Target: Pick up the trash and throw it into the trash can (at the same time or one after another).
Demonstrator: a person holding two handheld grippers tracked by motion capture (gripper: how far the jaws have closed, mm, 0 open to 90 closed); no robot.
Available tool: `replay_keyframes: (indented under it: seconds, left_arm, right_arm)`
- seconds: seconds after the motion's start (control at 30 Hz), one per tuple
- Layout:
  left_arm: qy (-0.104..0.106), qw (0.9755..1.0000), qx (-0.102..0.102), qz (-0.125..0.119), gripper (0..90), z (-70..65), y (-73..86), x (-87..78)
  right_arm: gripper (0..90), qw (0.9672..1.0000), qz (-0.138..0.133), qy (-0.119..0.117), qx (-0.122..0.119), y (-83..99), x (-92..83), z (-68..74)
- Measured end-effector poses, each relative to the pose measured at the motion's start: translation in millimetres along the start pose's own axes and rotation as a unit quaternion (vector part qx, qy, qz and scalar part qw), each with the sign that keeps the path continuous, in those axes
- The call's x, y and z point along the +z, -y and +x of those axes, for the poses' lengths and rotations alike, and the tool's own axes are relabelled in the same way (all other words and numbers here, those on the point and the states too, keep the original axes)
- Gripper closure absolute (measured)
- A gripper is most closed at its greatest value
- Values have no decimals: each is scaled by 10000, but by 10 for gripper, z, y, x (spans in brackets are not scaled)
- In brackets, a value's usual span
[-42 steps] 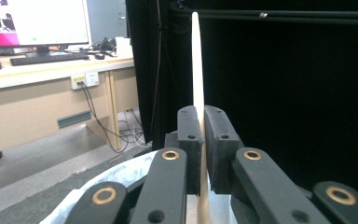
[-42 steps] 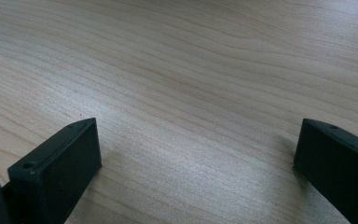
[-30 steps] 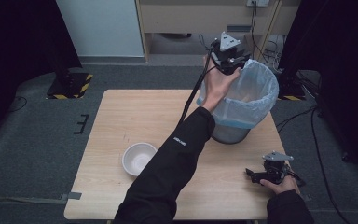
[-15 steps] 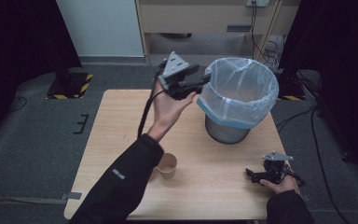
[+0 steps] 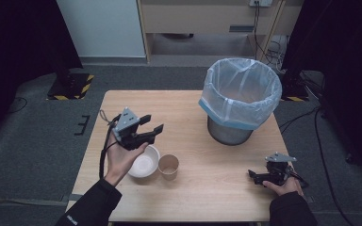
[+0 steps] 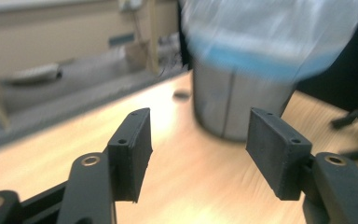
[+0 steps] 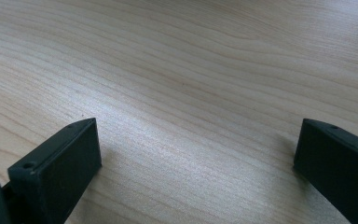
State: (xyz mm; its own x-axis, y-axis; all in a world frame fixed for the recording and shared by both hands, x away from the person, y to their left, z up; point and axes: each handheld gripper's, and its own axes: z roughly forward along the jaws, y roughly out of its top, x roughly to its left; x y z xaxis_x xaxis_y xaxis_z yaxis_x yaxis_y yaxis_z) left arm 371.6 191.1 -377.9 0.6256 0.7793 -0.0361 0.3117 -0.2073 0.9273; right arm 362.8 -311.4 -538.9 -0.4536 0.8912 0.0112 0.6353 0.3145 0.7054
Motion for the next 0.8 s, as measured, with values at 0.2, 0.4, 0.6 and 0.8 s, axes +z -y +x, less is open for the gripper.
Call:
replay_keyframes:
  seconds: [0.2,0.4,0.6,0.8]
  left_arm:
    - [-516,9969,-261,537,364,275,598,-65]
    - [-829,9886,-711,1035,359,540,1024,-4]
    - [-854,9834,-879,1339,396,657,1165,73]
    - [-758,9796,-912,1624,504,682,1255,152]
  right_arm:
    - [8,10000,-3,5,-22,-1,0,-3]
    - [8,10000,-3,3,-19,-1,0,-3]
    - [8,10000,-4,3,-21,-1,0,-3]
    - [8,10000,-3,2,-25,-1,0,-3]
